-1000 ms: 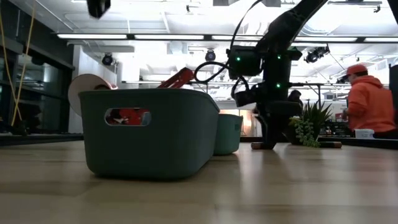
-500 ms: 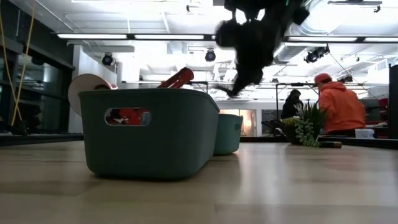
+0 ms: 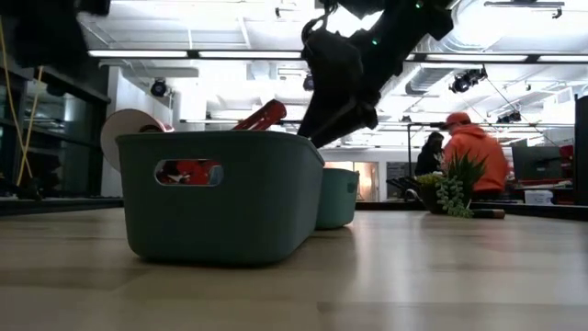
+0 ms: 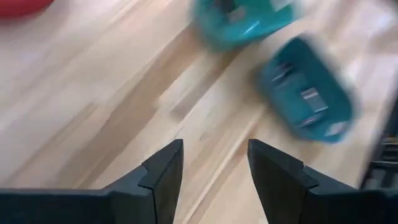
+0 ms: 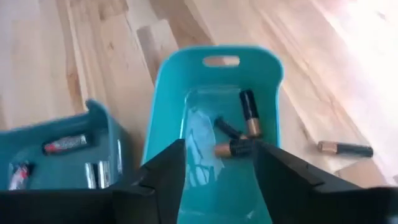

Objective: Sort batteries
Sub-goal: Put the black battery into the light blue bin

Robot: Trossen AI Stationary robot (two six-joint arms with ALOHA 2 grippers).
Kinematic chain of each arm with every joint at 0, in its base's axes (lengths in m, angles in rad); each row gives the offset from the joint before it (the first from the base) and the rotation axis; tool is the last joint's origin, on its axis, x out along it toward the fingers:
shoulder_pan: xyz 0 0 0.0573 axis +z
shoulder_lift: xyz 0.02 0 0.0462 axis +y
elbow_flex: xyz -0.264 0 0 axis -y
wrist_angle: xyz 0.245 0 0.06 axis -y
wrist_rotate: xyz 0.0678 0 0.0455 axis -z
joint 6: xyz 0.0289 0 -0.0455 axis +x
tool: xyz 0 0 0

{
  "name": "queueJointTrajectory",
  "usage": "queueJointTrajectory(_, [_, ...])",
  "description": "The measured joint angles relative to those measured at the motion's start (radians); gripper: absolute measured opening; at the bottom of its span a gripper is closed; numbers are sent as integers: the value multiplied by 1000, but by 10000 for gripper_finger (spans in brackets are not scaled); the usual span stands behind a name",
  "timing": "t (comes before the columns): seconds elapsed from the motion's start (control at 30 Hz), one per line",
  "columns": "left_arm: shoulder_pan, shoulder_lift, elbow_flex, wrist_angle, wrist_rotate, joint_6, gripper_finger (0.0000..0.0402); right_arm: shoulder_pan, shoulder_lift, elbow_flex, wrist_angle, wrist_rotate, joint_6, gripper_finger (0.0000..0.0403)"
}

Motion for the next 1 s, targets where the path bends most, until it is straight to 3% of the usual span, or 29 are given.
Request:
queueJointTrajectory(0.3, [-123,191,0,-172,256,-422,174,-20,0,0,-7,-39,3,194])
queueJointTrajectory(0.57, [-238,492,0,-181,351,-719,158,-20,0,0,-10,-59,1,195])
queueJointTrajectory(0.7, [-249,605,0,-179,432,-791,150,-20,0,0,-9,-73,1,195])
queueJointTrajectory(1.0, [-239,696,-45,-21,439,-856,139,-20,0,0,-10,-86,6,195])
